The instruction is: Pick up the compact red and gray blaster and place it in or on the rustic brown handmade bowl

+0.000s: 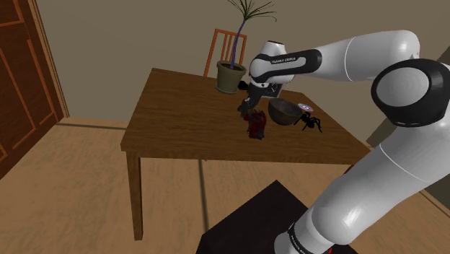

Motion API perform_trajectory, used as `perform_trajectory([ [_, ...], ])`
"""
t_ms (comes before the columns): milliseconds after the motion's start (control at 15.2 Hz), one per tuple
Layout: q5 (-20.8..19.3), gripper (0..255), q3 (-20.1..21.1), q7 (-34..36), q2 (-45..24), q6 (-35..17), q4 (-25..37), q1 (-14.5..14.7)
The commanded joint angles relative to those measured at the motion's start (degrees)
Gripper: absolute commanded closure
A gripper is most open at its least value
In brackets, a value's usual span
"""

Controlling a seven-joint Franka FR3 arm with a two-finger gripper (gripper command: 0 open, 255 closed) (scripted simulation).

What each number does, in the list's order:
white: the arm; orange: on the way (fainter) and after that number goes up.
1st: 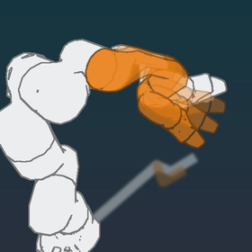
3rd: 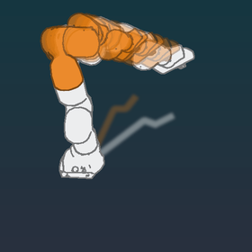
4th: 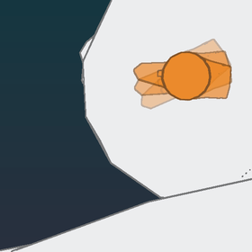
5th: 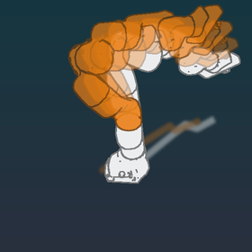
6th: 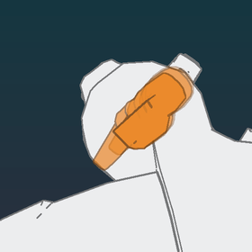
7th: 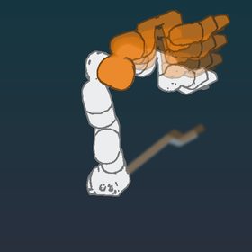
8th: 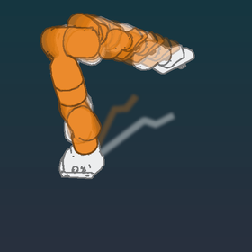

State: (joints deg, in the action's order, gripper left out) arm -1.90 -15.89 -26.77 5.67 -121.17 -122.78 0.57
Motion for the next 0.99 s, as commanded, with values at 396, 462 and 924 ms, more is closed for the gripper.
perform_trajectory([
  [396, -0.4, 255, 0.21, 0.26, 1.7, 6.11, 4.48, 0.04],
  [462, -0.42, 255, 0.23, 0.28, 1.84, 6.87, 5.11, 0.05],
  [924, -0.52, 255, 0.4, 0.36, 2.51, 12.23, 9.82, 0.13],
])
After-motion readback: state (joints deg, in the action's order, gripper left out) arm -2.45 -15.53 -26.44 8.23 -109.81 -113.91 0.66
